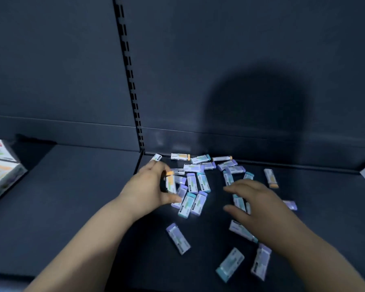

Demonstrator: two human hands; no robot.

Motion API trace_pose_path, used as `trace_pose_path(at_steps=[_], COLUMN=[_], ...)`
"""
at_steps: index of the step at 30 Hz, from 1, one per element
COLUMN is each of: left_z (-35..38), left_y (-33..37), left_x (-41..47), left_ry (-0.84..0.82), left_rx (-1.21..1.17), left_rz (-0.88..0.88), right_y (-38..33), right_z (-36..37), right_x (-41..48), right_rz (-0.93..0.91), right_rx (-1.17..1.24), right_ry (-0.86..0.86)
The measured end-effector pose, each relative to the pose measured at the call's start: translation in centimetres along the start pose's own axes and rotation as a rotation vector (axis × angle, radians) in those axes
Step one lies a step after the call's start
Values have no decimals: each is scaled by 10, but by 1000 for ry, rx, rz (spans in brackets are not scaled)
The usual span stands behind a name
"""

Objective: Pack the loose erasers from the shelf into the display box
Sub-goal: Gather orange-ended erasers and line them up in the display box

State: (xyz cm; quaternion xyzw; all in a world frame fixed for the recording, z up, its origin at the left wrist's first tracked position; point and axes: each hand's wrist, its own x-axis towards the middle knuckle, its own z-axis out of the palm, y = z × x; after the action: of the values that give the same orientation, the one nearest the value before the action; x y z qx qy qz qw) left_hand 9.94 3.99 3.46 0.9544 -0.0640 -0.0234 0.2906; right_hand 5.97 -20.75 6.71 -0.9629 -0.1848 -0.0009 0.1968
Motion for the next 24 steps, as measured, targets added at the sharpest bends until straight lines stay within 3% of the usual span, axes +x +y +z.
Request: trace_pose_path(at_steps=[6,11,19,24], left_z=[5,-4,-9,-11], left_y=[25,26,-11,-36], left_x=[-30,-44,-64,-77], left_ry=[128,196,151,115], left_rx=[-341,-283,-116,72], left_rz=[62,96,-57,-98], right_y=[4,-5,-47,-72], right_z=[3,8,39,73], right_x=[17,33,102,154], right_rz=[-142,-197,-221,-198], right_rx=[-5,46,108,-68], right_ry=[-98,-148,-138,-148])
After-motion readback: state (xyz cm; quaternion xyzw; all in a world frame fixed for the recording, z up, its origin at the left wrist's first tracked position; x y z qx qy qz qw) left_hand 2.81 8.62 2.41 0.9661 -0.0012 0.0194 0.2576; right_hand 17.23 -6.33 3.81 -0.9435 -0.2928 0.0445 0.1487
